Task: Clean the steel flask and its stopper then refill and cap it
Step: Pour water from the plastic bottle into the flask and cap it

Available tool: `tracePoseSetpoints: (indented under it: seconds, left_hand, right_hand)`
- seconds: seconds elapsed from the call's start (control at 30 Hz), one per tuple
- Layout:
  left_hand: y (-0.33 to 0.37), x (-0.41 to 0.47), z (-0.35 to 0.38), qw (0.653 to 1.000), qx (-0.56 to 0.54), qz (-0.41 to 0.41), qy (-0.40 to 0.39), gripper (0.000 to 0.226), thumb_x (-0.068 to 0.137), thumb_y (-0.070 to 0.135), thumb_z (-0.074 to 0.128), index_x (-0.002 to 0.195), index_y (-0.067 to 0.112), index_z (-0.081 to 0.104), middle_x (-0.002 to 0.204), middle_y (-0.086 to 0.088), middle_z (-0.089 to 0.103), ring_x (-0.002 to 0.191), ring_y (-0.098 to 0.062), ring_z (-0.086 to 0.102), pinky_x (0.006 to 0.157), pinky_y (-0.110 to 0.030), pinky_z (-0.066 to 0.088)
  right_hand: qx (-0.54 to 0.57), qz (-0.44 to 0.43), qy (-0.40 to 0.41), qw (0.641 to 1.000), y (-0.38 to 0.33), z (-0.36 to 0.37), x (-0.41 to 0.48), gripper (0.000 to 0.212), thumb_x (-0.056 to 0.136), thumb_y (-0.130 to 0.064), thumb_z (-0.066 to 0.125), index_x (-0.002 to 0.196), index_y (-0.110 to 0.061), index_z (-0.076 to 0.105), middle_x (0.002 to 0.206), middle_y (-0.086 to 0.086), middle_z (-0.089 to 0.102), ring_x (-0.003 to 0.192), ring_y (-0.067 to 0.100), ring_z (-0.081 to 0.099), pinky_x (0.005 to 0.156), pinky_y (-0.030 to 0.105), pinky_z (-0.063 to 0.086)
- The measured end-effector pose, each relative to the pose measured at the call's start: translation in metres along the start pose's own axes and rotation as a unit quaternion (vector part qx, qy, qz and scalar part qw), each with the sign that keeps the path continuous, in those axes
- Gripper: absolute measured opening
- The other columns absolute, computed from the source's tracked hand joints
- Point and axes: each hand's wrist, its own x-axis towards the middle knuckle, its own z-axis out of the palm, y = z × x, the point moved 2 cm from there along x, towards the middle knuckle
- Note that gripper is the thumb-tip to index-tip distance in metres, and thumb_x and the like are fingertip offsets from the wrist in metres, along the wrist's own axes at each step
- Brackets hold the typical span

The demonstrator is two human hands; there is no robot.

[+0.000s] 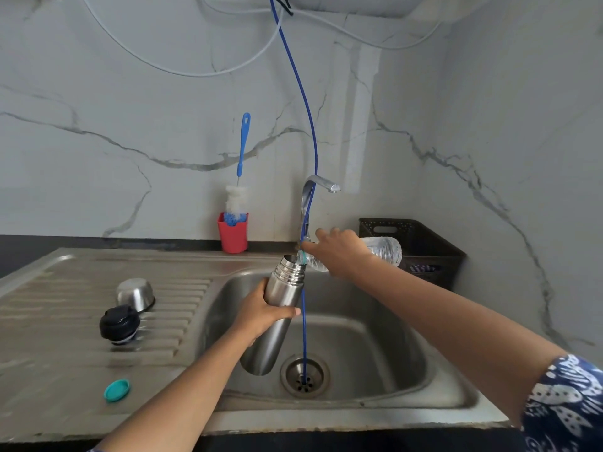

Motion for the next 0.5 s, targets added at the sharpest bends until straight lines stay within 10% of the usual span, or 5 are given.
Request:
tracePoseSetpoints:
  seconds: [0.5]
  left_hand:
    - [-0.0039,0.0,-0.0015,1.0,-0.015,0.001,0.003,0.069,0.054,0.029,0.091,0.112,0.03,0.055,0.103,0.006,0.069,0.092,-0.011,0.065,0.081,-0.032,0.053]
  right_hand:
    - [-0.02,-0.013,0.002,1.0,-0.0006,-0.0007,0.0025,0.073,0.087,-0.008,0.061,0.146,-0.029,0.023,0.121,0.013,0.047,0.104,0.032,0.056,0.065,0.037,0.045]
